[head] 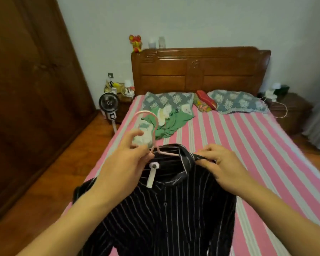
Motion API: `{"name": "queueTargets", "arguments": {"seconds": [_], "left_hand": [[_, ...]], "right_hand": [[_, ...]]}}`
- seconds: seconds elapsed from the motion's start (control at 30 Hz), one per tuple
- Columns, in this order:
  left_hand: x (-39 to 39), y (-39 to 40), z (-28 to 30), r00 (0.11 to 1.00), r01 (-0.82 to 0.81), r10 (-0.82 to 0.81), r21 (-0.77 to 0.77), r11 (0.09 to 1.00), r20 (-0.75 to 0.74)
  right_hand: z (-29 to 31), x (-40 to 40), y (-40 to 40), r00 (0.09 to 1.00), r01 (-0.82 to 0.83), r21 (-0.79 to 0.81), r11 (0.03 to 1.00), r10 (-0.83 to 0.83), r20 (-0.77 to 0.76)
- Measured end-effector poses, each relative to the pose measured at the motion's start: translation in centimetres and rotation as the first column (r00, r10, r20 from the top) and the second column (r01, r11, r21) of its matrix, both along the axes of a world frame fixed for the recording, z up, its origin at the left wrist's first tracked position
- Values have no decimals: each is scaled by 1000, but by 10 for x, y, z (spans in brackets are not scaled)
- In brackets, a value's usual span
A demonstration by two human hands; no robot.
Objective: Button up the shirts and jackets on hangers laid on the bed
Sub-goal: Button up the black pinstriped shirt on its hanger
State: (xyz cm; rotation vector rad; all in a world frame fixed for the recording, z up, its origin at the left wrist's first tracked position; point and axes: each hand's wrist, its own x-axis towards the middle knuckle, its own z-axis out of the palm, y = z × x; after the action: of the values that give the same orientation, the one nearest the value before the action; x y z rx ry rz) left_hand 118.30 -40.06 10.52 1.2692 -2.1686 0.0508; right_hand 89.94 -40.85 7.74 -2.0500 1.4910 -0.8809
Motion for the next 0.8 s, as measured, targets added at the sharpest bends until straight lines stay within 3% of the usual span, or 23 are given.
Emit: {"name": "queueTargets", "arguments": {"seconds": [0.07,0.13,0.17,0.3,0.53,0.63,0.67,0.73,0.8], "left_hand": [[4,15,21,991,-131,131,2,991,-5],[2,29,37,973,-231,232,-19,973,7],[-1,37,44,963,-269,270,-47,962,13],[-1,67,66,915,-386,401,-195,902,43],[44,118,98,786,-568,618,-361,740,30],[77,139,112,744,-579,659,-386,718,110],[92,147,116,749,-551,643,-390,738,160],[129,165,120,752,-476,602,-408,779,271],[168,183,121,738,-430,581,-424,797,344]], "right_hand": [[18,-9,-3,993,86,-38,996,-89,-76],[39,3,7,976,208,-231,950,-186,113],[50,16,14,962,218,-279,935,-157,224],[70,71,17,952,46,-34,998,-34,304],[102,153,31,891,-188,-166,968,239,386],[119,186,33,795,-321,48,946,242,557],[123,194,31,727,-434,128,892,263,634],[131,210,29,573,-690,254,678,297,763],[133,234,30,543,-807,370,461,332,771]]}}
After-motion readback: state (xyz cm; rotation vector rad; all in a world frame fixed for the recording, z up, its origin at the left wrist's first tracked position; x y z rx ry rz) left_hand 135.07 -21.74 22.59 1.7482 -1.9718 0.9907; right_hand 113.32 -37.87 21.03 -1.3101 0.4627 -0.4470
